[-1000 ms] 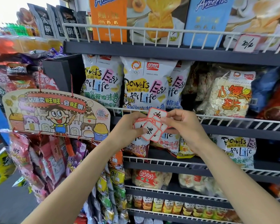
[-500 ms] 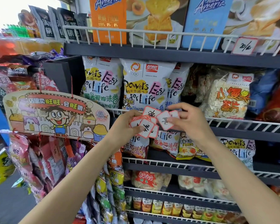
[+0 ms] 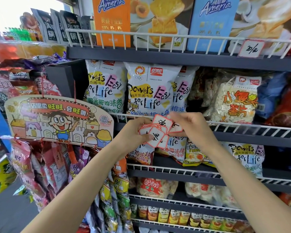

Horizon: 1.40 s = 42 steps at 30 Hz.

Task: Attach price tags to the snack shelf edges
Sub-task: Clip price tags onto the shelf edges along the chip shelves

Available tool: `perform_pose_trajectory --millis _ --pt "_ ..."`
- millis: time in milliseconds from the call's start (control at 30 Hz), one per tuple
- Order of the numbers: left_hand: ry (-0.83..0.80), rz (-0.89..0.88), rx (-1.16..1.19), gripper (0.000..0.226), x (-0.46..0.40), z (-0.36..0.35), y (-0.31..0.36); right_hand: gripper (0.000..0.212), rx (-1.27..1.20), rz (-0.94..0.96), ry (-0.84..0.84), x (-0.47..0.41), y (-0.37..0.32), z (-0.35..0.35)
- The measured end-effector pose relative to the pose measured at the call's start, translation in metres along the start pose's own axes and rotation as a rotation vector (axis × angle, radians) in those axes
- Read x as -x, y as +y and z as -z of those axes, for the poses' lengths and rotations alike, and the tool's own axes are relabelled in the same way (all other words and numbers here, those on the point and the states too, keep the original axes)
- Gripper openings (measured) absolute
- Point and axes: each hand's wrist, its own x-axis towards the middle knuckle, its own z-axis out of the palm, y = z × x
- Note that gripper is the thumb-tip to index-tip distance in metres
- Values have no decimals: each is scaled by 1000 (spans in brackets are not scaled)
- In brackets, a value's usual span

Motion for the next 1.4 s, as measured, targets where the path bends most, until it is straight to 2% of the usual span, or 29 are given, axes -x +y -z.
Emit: perform_pose_trajectory --millis 133,267,333,467,533,667,833,1033,1233,1400 --pt "-17 -16 6 33 3 -2 1 8 135 47 12 1 5 -2" --pt "39 -38 99 29 7 0 3 15 206 68 163 0 9 2" --pt "66 -35 180 29 8 2 3 21 244 73 145 0 11 5" --pt "93 -37 211 32 7 0 3 18 369 113 51 1 13 -1" --pt "103 -41 202 34 6 -2 5 15 322 81 16 2 11 -8" --pt "82 -49 206 35 7 -3 8 32 282 44 -15 3 7 -18" --pt "55 -4 299 15 11 -1 7 15 187 -40 -67 4 7 -19" --pt "62 46 320 12 13 0 7 17 95 -101 -79 6 14 -19" --pt "148 11 57 14 11 1 6 8 58 -106 -91 4 18 -23" --pt "132 25 49 16 9 1 6 13 79 -97 -141 0 19 -26"
